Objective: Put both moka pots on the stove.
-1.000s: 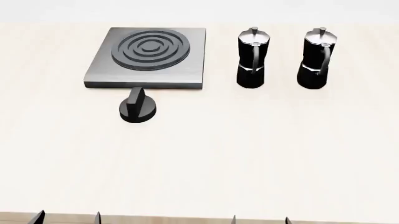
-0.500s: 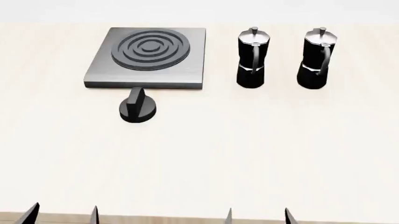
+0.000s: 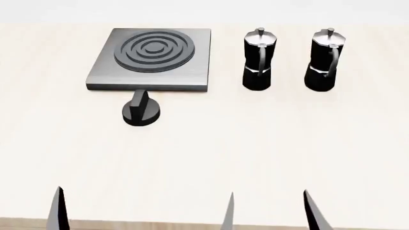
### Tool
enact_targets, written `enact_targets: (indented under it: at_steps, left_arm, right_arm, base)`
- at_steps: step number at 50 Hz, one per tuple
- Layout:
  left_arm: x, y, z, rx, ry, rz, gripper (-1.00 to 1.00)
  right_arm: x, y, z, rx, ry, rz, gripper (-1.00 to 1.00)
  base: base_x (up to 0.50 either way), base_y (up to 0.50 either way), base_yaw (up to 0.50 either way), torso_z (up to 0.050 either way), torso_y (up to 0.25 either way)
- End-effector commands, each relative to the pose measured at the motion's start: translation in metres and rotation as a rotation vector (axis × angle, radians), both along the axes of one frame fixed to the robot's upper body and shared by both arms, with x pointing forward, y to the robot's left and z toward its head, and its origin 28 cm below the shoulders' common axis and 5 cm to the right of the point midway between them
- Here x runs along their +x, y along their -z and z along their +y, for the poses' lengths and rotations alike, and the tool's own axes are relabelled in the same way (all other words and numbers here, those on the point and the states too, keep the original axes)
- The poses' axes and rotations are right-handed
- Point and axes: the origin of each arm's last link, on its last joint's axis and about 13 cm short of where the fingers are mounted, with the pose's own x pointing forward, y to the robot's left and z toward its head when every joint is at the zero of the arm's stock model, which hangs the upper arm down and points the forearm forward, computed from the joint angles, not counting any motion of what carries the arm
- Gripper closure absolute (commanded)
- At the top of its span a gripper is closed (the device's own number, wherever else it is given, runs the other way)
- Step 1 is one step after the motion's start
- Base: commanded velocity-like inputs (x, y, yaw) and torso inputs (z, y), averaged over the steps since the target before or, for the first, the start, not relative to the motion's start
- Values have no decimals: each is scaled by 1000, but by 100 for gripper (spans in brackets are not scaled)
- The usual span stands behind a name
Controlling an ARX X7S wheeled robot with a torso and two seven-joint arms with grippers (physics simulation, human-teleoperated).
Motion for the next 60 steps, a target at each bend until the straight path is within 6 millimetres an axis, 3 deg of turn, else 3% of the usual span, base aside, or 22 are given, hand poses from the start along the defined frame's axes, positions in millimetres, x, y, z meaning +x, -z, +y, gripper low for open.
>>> enact_targets:
  at_steps: [1,60]
  left_arm:
    - [-12,-16,0,-7,12,-57,-100]
    - [-10,-13,-2,6,10,-47,-100]
  right_arm:
    - [-12,-16,2,7,-16,-65,-100]
    - [-10,-13,3,4,-5,-62,-100]
  base:
    - [0,0,0,0,0]
    - [136,0,0,0,0]
